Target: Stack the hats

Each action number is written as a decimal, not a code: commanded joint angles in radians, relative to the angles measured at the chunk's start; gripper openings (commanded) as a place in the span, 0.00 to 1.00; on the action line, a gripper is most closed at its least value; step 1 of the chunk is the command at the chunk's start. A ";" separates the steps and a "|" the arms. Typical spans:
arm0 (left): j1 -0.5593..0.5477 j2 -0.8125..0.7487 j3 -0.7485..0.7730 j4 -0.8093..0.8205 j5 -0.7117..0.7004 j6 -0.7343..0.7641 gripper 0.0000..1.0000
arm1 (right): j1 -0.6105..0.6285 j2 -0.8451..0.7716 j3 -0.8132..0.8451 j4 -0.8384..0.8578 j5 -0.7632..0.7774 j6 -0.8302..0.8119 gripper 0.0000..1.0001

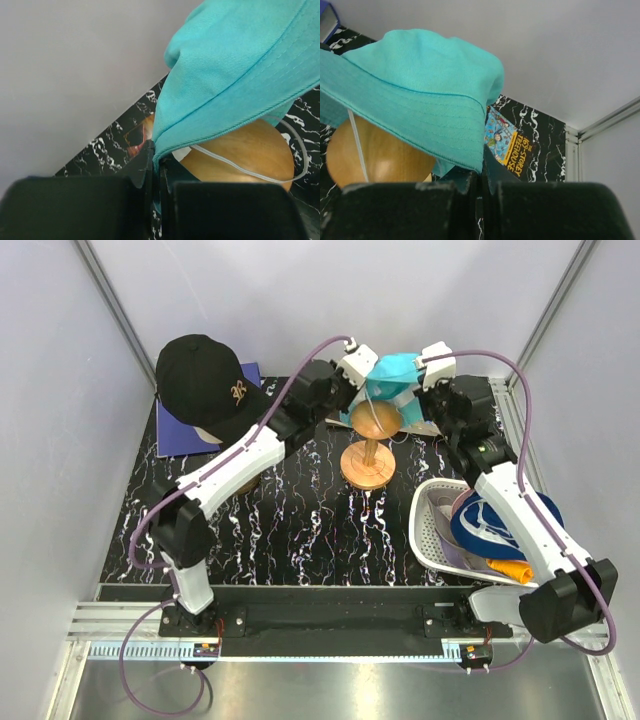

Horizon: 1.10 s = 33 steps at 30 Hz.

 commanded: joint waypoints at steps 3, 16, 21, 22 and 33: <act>0.012 -0.157 -0.150 0.044 -0.186 -0.031 0.13 | 0.057 -0.103 -0.027 -0.033 0.016 0.038 0.00; -0.104 -0.364 -0.247 -0.123 -0.052 -0.114 0.95 | 0.169 -0.089 -0.105 -0.146 -0.031 0.055 0.00; -0.114 -0.525 -0.348 -0.152 0.031 -0.208 0.95 | 0.204 -0.075 -0.159 -0.152 -0.030 0.092 0.00; -0.114 -0.543 -0.388 -0.150 0.029 -0.217 0.97 | 0.212 -0.077 -0.177 -0.151 -0.036 0.092 0.00; -0.114 -0.539 -0.453 -0.132 -0.043 -0.438 0.99 | 0.288 -0.083 -0.249 -0.217 -0.045 0.122 0.00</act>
